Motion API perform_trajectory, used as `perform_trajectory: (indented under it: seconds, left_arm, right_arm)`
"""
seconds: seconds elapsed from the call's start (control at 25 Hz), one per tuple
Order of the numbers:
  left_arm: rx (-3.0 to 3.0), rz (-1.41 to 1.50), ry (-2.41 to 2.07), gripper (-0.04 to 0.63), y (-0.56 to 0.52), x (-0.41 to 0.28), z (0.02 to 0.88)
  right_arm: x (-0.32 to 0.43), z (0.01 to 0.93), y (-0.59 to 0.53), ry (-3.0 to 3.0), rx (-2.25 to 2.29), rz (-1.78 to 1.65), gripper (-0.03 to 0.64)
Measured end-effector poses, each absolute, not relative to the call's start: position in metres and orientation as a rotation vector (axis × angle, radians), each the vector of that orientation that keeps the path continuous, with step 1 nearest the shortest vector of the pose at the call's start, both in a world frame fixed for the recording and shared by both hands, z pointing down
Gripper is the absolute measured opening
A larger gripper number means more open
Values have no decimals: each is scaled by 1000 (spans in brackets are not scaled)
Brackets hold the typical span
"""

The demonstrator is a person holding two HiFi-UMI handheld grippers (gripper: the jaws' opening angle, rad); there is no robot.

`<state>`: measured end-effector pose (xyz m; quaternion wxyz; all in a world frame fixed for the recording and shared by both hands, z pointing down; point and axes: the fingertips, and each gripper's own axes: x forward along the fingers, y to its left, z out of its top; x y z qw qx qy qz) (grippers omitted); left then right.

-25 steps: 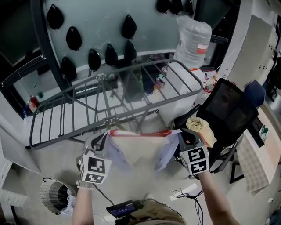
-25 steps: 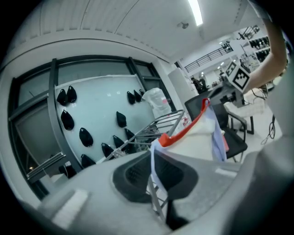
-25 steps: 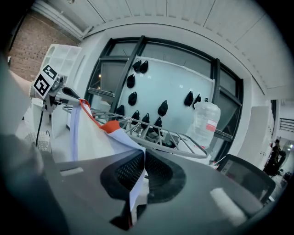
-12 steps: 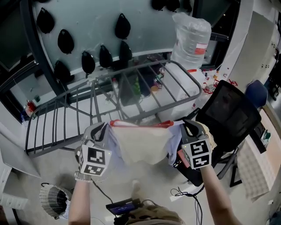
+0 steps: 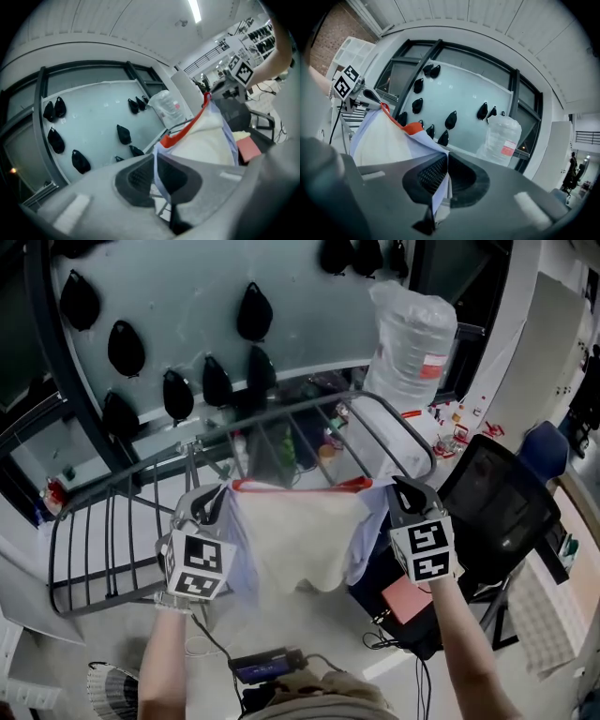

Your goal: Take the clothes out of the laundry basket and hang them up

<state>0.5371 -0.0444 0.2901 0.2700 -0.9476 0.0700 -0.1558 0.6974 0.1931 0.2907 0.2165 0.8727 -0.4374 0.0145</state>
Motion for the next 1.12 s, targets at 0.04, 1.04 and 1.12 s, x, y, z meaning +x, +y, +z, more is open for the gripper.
perform_trajectory:
  seconds: [0.04, 1.04, 1.12]
  left_arm:
    - [-2552, -413, 183, 6, -50, 545, 288]
    - [-2531, -625, 320, 6, -185, 700, 337]
    - [-2537, -637, 346, 6, -199, 710, 339]
  right_arm:
    - [705, 287, 187, -1206, 2417, 33, 8]
    - [892, 339, 24, -1378, 2217, 99, 8]
    - [905, 342, 8, -1399, 2197, 103, 8]
